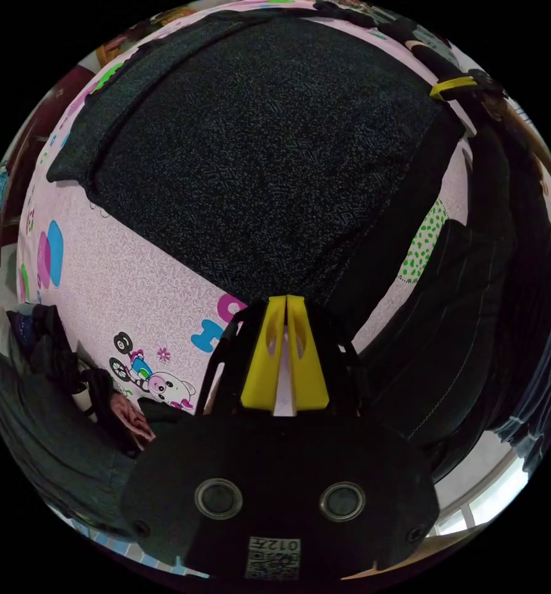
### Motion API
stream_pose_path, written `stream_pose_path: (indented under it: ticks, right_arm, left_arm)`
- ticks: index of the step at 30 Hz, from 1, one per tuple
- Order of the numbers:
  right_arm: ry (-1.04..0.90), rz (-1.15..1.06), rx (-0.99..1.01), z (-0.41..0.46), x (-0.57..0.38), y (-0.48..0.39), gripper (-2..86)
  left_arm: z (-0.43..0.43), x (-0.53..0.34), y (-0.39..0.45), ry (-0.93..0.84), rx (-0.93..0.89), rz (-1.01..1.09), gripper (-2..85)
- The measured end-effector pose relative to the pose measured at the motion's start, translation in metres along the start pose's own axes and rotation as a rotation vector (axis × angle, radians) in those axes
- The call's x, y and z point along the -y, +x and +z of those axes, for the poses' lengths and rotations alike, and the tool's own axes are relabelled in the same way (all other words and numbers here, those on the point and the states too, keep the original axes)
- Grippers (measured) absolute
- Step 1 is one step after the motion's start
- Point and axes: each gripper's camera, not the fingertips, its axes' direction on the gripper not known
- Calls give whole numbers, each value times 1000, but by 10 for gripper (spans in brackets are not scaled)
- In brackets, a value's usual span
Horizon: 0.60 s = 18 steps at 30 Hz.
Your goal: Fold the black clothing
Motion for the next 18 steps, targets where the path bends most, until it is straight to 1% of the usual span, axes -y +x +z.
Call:
stream_pose_path:
  ticks: [2,6,8,9,11,13,15,16,18]
  right_arm:
    - [17,19,53,-6,-12,12,-9]
    - [55,63,144,-19,-28,41,-9]
    - [176,142,124,-42,-41,71,-8]
    - [211,168,120,-49,-45,80,-8]
    - [345,301,55,-76,-58,124,-6]
    - [454,415,10,-95,-68,161,-2]
    - [537,529,-13,-109,-77,198,7]
    - [577,589,-25,-116,-81,220,23]
    - [621,641,-43,-126,-86,249,40]
  left_arm:
    - [2,3,9,-18,1,2,-2]
    - [-3,8,23,-9,-42,-88,-2]
    - [-15,6,29,48,-36,-132,-2]
    - [-26,5,34,105,-42,-166,-2]
    - [-44,9,42,200,-40,-209,-1]
    - [-60,20,52,329,-81,-263,-1]
    - [-74,46,69,526,-204,-326,-1]
    - [-77,55,74,565,-225,-333,-1]
    - [-87,100,102,676,-255,-340,-1]
